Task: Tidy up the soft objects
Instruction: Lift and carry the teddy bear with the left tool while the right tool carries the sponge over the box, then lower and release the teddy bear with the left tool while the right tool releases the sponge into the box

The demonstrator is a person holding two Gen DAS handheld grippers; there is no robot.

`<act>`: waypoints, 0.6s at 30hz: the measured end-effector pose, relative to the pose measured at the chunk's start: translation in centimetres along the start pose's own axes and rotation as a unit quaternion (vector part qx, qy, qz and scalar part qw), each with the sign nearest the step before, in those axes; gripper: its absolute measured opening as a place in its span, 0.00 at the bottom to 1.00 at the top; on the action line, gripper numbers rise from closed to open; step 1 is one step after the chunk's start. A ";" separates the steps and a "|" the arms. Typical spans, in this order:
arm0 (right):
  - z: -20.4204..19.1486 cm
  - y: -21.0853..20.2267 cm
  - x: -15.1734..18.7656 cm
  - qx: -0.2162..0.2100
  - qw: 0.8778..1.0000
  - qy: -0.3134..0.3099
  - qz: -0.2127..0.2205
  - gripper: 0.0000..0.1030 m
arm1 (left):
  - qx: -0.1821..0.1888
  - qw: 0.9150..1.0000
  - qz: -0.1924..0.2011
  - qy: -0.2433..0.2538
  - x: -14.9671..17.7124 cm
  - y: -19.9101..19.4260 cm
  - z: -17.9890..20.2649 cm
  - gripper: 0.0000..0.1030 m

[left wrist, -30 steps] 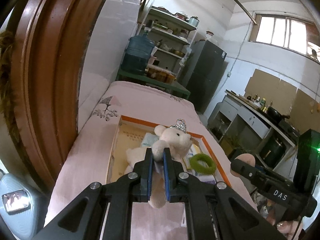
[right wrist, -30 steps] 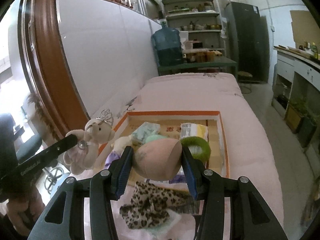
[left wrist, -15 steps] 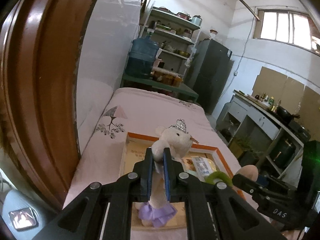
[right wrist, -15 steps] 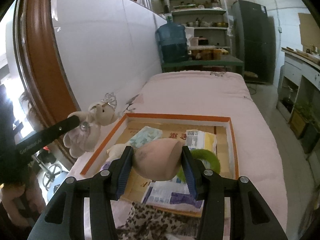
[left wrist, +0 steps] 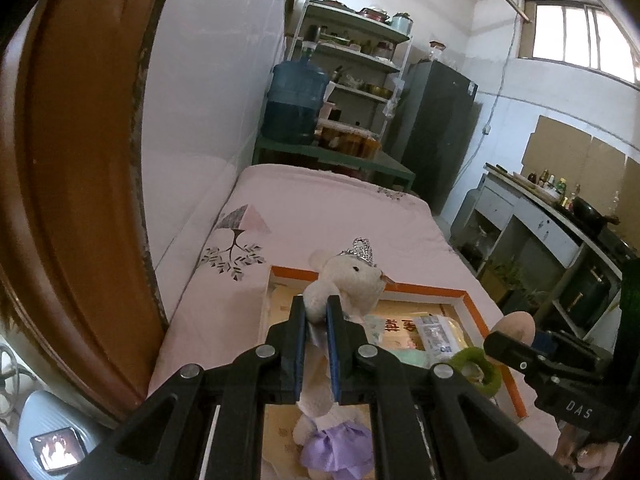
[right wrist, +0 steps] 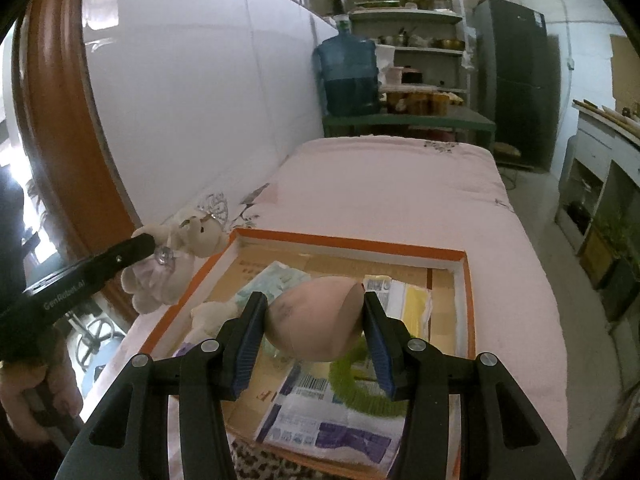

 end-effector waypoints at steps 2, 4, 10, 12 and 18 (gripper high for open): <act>0.2 0.5 -0.3 0.001 1.000 -0.002 -0.002 0.48 | -0.002 1.000 -0.005 -0.001 -0.1 0.4 -0.1 0.10; 0.4 1.0 -0.7 0.002 1.000 -0.004 -0.006 0.48 | -0.004 1.000 -0.009 0.000 -0.1 1.0 -0.3 0.10; 0.8 2.9 -1.6 0.002 1.000 -0.011 -0.018 0.48 | -0.008 1.000 -0.021 -0.002 -0.3 2.2 -0.7 0.10; 0.8 3.6 -1.9 0.000 1.000 -0.011 -0.024 0.48 | -0.010 1.000 -0.025 -0.002 -0.3 2.7 -0.8 0.10; 1.3 5.9 -2.4 0.004 0.999 -0.006 -0.047 0.48 | -0.020 0.999 -0.041 -0.002 -0.2 3.9 -1.1 0.10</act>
Point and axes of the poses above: each gripper's, at about its wrist camera, not at the fingertips, and y roughly the way its jaws point, z to its right, x to its underside, the point moved 5 cm from there along y, roughly the way its jaws point, and after that the axes turned 3 degrees about y, right-handed, at the moved point
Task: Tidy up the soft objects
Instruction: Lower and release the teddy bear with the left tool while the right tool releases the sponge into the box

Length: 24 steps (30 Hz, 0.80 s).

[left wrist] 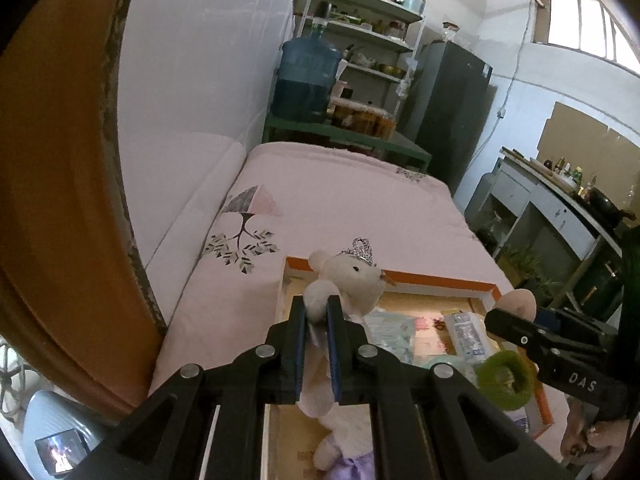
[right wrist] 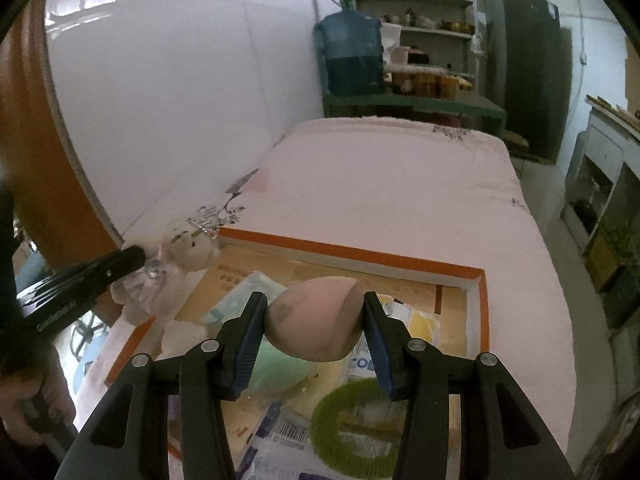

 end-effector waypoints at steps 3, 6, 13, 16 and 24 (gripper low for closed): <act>0.0 1.3 0.1 0.001 1.000 0.008 -0.019 0.48 | -0.001 1.000 -0.011 -0.002 0.2 0.9 -0.4 0.10; -0.2 2.5 0.7 0.004 0.999 0.005 -0.033 0.48 | 0.000 1.000 -0.022 0.001 0.8 1.5 -0.5 0.10; -0.1 4.3 1.6 0.014 0.998 0.006 -0.062 0.48 | 0.004 0.999 -0.039 0.005 1.3 2.5 -0.2 0.10; 0.1 4.9 1.8 0.018 0.998 0.009 -0.068 0.49 | 0.007 0.999 -0.044 0.010 1.6 2.8 0.0 0.11; 0.2 5.0 1.9 0.018 0.997 0.011 -0.068 0.54 | 0.013 0.997 -0.072 -0.006 2.5 4.1 -0.5 0.14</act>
Point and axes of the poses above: each gripper's, at about its wrist camera, not at the fingertips, and y roughly the way its jaws point, z to its right, x to its underside, the point moved 5 cm from there along y, roughly the way its jaws point, and after that the axes turned 3 degrees about y, right-handed, at the moved point
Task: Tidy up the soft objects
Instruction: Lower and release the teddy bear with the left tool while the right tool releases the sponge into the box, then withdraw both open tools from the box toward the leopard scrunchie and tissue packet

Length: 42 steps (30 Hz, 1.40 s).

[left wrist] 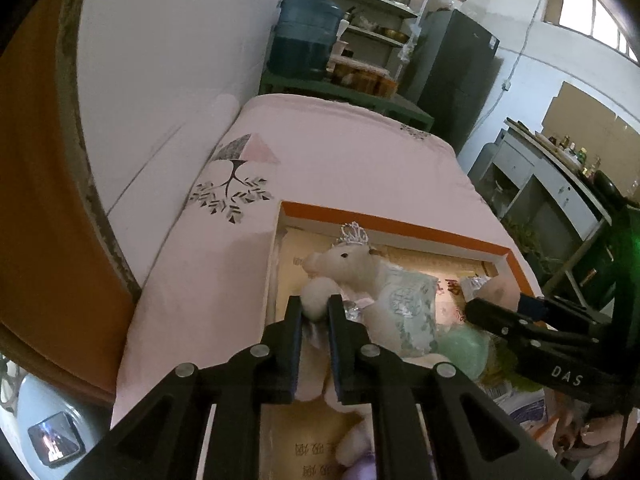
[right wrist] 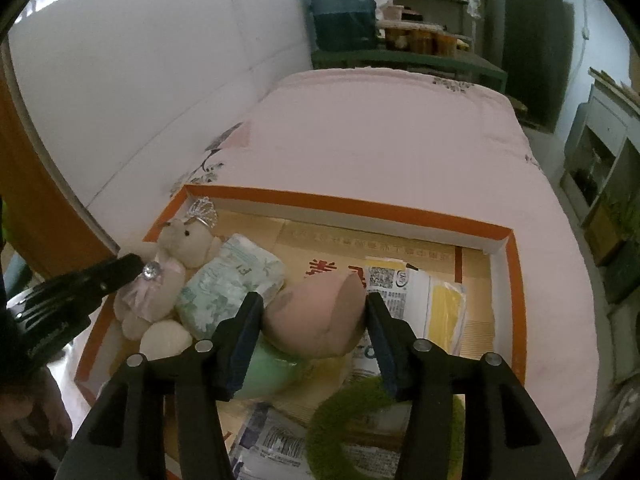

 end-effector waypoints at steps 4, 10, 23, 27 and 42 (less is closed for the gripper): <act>-0.1 -0.2 0.2 0.001 1.000 0.000 0.003 0.58 | 0.000 1.000 0.010 0.002 0.1 -0.4 0.1 0.45; -0.3 -1.0 0.5 0.009 1.000 -0.006 0.014 0.66 | 0.001 1.000 0.027 0.007 0.1 -1.2 0.5 0.57; -0.6 -3.2 0.7 0.007 1.000 -0.005 0.029 0.66 | 0.008 0.999 0.042 0.010 0.1 -2.9 1.2 0.57; -0.7 -4.2 0.9 0.006 0.999 -0.003 0.035 0.66 | 0.012 0.999 0.047 0.013 0.2 -3.9 1.6 0.57; -1.0 -8.1 3.2 0.011 0.999 0.011 0.049 0.66 | 0.023 0.998 0.064 0.019 1.4 -7.4 3.0 0.57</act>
Point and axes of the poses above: each gripper's, at about its wrist camera, not at the fingertips, and y roughly the way its jaws point, z to its right, x to its underside, the point moved 5 cm from there along y, roughly the way its jaws point, and after that the axes turned 3 degrees about y, right-handed, at the moved point
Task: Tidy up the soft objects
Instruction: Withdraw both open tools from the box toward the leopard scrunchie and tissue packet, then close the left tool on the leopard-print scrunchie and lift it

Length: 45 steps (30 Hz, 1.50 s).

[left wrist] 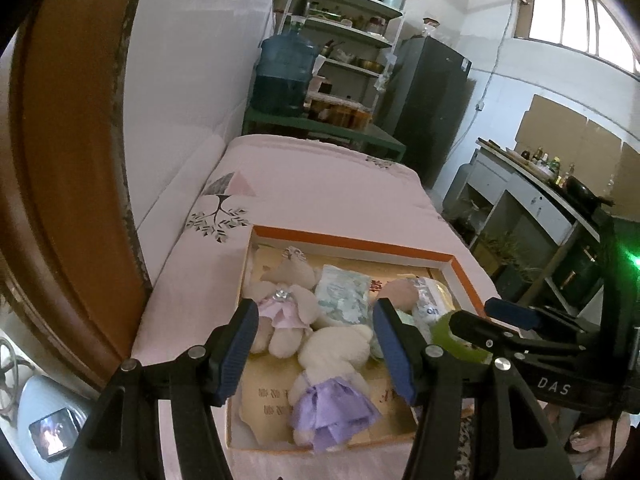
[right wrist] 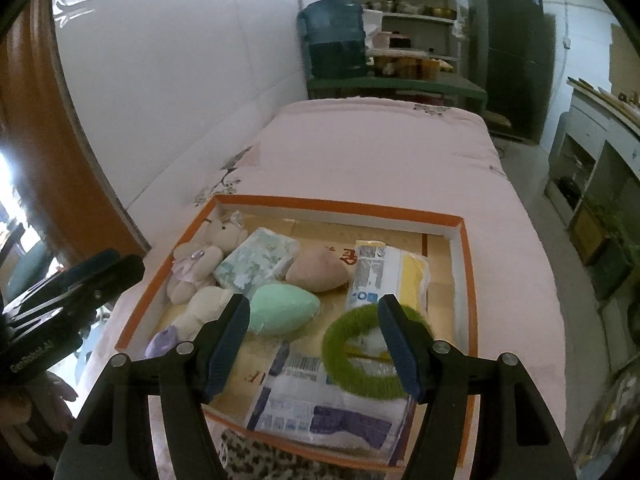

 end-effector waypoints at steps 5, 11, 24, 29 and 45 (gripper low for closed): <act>0.5 -2.0 1.2 0.012 1.000 0.006 0.010 0.66 | 0.012 1.000 0.001 0.003 0.7 -1.3 0.8 0.57; 1.1 -4.4 2.4 0.021 0.999 0.018 0.024 0.66 | 0.031 1.000 0.003 0.002 1.7 -2.8 2.1 0.57; 0.7 -8.8 6.3 0.043 0.998 0.010 0.053 0.66 | 0.063 0.998 -0.001 0.007 4.1 -5.0 4.5 0.57; 1.0 -10.1 8.5 0.049 0.997 0.017 0.057 0.66 | 0.083 0.996 -0.013 0.012 5.8 -5.1 6.1 0.57; 3.2 -11.0 14.5 0.056 0.997 0.055 0.025 0.66 | 0.121 0.990 -0.057 0.046 9.5 -3.6 10.6 0.57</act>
Point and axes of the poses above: each gripper's, at about its wrist camera, not at the fingertips, and y roughly the way its jaws point, z to its right, x to its underside, the point moved 5 cm from there along y, roughly the way its jaws point, and after that the axes turned 3 degrees about y, right-handed, at the moved point
